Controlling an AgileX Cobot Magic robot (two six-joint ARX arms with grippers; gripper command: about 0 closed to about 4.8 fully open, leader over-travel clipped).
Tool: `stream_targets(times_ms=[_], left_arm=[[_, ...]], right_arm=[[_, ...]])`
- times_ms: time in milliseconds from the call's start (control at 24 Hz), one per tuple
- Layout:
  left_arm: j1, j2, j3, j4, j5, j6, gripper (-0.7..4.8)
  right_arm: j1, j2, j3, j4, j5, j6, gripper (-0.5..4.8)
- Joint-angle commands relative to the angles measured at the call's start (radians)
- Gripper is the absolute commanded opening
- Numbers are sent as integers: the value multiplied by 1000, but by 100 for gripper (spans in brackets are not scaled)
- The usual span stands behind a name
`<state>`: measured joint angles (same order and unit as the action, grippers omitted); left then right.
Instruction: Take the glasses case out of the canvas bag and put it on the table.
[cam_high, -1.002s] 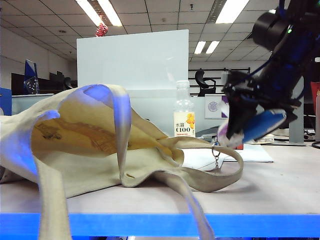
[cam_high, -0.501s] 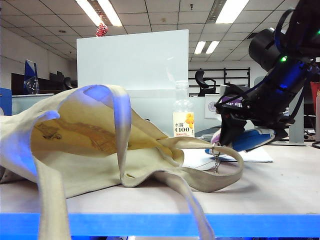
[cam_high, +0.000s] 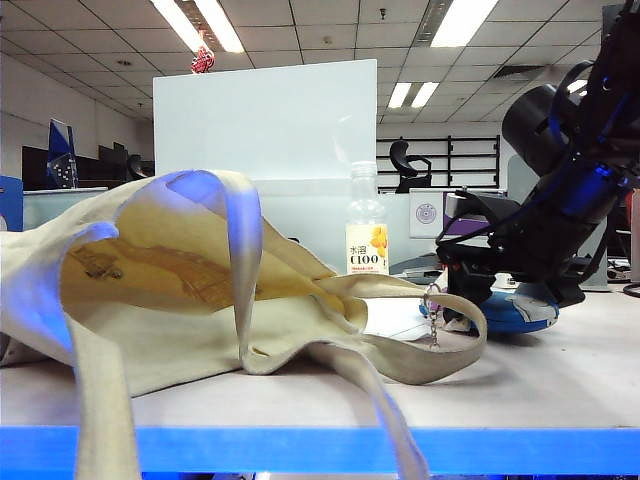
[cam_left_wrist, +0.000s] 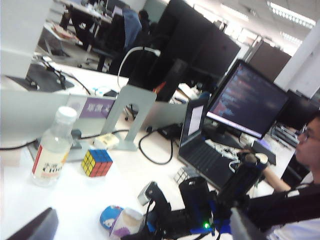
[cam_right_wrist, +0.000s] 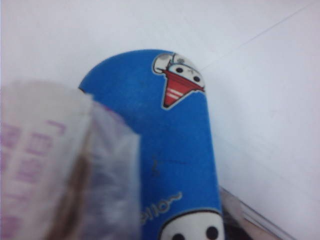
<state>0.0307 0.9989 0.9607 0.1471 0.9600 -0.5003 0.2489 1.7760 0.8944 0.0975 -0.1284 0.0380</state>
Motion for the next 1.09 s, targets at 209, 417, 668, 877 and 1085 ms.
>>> stream_targets(times_ms=[209, 417, 668, 877, 1085], left_arm=[[-21, -3, 4, -64, 2, 83, 479], [-21, -3, 4, -64, 2, 84, 479], [-22, -3, 4, -64, 2, 85, 479], [-22, -3, 4, -65, 2, 85, 479], [-22, -3, 4, -80, 2, 85, 479]], right_arm=[[2, -25, -5, -18, -31, 7, 420], [1, -85, 6, -20, -27, 6, 419], [2, -164, 8, -39, -82, 6, 317], [1, -167, 4, -106, -85, 6, 167], [1, -168, 4, -128, -167, 6, 86]])
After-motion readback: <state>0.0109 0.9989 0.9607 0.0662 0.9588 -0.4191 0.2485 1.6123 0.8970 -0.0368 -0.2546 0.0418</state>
